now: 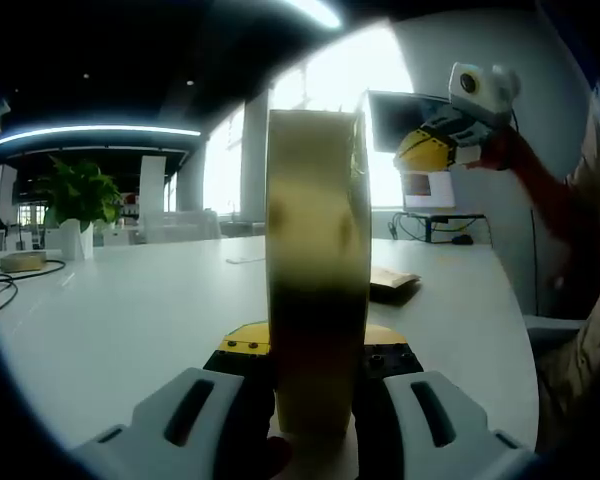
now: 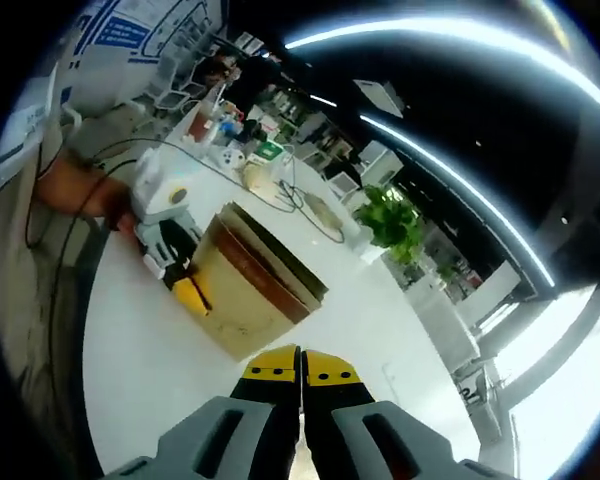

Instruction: Extract single mask from mask box in order stack masks on table

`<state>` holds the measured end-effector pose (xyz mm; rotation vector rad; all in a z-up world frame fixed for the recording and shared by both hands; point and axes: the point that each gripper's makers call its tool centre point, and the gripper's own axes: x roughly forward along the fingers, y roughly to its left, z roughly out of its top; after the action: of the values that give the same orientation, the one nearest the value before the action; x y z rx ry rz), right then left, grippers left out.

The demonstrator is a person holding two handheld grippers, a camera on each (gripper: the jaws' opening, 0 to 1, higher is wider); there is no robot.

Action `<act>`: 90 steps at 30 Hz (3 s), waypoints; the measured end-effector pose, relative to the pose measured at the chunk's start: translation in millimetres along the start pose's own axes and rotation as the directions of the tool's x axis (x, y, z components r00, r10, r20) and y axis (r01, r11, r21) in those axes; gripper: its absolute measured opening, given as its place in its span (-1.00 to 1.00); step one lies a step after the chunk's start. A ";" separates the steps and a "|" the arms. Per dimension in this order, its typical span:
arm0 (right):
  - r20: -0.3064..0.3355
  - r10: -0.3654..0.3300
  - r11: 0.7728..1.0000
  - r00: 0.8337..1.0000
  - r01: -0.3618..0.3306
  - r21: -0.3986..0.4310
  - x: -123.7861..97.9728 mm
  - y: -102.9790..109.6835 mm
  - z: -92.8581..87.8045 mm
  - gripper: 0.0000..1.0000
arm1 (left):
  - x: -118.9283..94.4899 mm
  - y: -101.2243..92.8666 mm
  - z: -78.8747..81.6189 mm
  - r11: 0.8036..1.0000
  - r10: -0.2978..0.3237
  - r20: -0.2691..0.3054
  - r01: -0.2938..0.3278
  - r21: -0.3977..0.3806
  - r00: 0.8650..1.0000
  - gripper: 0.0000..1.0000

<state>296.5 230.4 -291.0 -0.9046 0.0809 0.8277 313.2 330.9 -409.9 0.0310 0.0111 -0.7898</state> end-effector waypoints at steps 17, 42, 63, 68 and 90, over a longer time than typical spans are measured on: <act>0.024 0.138 0.970 0.990 -0.130 -0.204 25.6 15.2 48.7 -0.99 | -0.2 -0.8 0.8 1.000 -0.001 0.000 0.001 0.000 1.000 -0.61; -0.075 0.241 0.894 0.968 -0.252 -0.371 50.1 29.4 56.8 -0.98 | -1.3 -1.4 -0.2 1.000 -0.004 0.001 0.004 -0.003 1.000 -0.61; -0.203 0.386 0.834 0.900 -0.435 -0.340 62.6 36.5 48.9 -1.00 | -1.3 -0.8 -0.7 1.000 -0.005 0.001 0.005 -0.003 1.000 -0.61; -0.228 0.392 0.815 0.891 -0.452 -0.362 64.5 38.6 49.2 -1.00 | -1.6 -1.4 -0.5 1.000 -0.006 0.002 0.006 -0.004 1.000 -0.61; -0.209 0.308 0.809 0.928 -0.371 -0.456 58.3 40.2 49.9 -1.00 | -1.5 -2.1 0.5 1.000 -0.007 0.002 0.007 -0.003 1.000 -0.61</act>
<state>296.9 315.1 -308.8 -1.4537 0.1511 1.1549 310.6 330.5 -409.4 0.0275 0.0104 -0.7972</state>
